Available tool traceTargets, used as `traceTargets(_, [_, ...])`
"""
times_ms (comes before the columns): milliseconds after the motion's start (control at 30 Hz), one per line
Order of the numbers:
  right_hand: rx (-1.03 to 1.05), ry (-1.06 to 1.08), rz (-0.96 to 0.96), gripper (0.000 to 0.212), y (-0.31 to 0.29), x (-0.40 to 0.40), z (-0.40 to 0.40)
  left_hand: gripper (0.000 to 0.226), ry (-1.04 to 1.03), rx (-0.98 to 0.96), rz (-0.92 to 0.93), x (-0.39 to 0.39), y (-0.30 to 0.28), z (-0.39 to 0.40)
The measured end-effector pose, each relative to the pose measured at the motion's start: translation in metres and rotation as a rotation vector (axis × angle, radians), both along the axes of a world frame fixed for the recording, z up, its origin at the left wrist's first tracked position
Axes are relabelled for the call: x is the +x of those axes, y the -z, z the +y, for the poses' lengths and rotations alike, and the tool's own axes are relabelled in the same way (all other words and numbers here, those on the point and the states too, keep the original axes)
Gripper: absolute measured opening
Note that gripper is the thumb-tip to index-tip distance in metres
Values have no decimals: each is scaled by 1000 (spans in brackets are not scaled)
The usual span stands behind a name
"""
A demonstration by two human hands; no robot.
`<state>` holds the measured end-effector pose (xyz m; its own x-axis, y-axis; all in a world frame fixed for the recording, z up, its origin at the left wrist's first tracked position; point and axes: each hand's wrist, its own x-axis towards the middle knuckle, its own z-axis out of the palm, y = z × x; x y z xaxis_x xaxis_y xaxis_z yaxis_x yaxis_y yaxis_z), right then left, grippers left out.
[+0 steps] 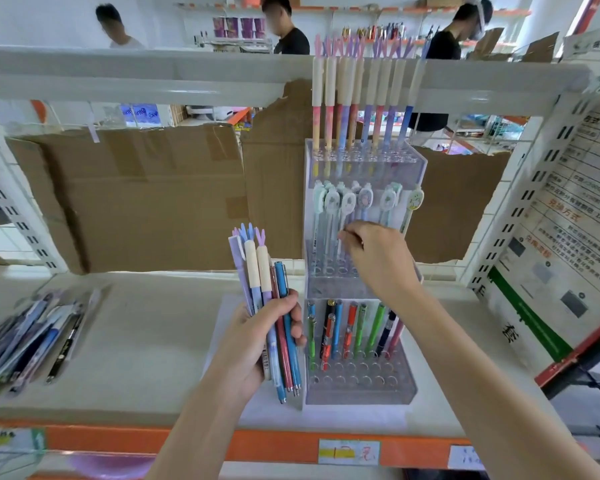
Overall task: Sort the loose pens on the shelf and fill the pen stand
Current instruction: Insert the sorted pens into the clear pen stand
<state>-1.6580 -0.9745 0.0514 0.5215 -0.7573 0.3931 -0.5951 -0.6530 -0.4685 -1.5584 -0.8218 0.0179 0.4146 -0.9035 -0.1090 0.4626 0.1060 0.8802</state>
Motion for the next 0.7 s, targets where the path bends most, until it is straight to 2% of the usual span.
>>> traceTargets(567, [-94, 87, 91, 32, 5, -4, 6, 7, 13, 1, -15, -2, 4, -1])
traceTargets(700, [-87, 79, -28, 25, 7, -10, 16, 11, 26, -7, -11, -1, 4, 0])
